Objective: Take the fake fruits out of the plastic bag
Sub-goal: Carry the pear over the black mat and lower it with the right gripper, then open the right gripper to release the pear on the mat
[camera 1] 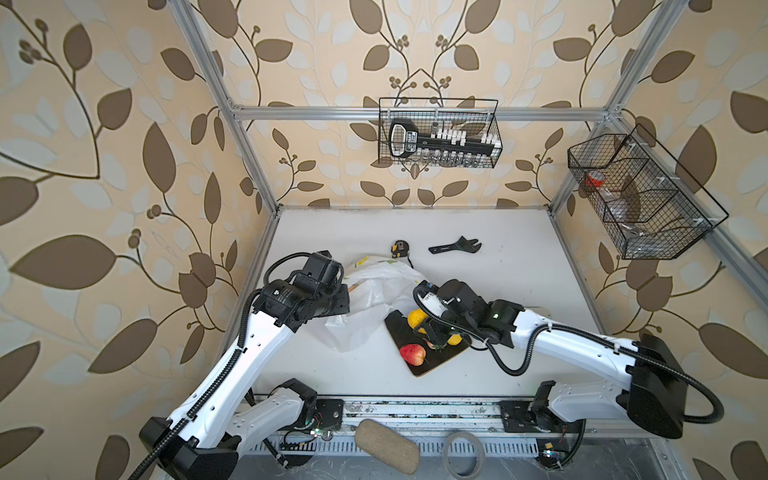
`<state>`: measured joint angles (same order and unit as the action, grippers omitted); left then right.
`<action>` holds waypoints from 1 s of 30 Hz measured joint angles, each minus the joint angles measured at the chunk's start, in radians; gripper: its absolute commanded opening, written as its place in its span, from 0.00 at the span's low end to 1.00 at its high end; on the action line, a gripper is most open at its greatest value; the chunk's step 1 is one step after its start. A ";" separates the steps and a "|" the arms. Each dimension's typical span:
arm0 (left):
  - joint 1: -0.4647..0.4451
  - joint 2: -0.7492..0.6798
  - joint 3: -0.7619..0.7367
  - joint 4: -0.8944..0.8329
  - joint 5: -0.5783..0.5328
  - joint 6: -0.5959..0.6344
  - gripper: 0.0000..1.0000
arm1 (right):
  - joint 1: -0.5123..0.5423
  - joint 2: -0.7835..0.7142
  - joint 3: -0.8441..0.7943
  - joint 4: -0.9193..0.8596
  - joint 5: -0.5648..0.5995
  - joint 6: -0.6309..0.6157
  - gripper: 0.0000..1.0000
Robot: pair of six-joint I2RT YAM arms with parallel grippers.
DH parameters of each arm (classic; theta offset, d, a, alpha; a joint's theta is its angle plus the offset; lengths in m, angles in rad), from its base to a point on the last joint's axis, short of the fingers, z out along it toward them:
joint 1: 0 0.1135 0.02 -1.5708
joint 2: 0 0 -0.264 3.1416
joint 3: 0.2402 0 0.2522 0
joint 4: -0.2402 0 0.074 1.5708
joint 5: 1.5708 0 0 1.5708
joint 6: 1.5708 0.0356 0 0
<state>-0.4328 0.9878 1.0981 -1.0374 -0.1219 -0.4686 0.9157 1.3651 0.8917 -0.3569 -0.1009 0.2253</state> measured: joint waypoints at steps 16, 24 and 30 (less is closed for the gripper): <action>0.000 -0.137 -0.098 0.091 -0.092 -0.060 0.00 | 0.058 0.365 0.123 0.080 0.119 -0.089 0.51; 0.000 -0.189 -0.113 0.090 -0.092 -0.081 0.00 | 0.060 0.375 0.129 0.099 0.135 -0.090 0.78; 0.000 -0.198 -0.120 0.092 -0.091 -0.082 0.00 | 0.060 0.220 0.129 0.090 0.121 -0.079 0.79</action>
<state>-0.4328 0.7898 0.9779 -0.9459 -0.2131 -0.5510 0.9752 1.5852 1.0210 -0.2665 0.0196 0.1463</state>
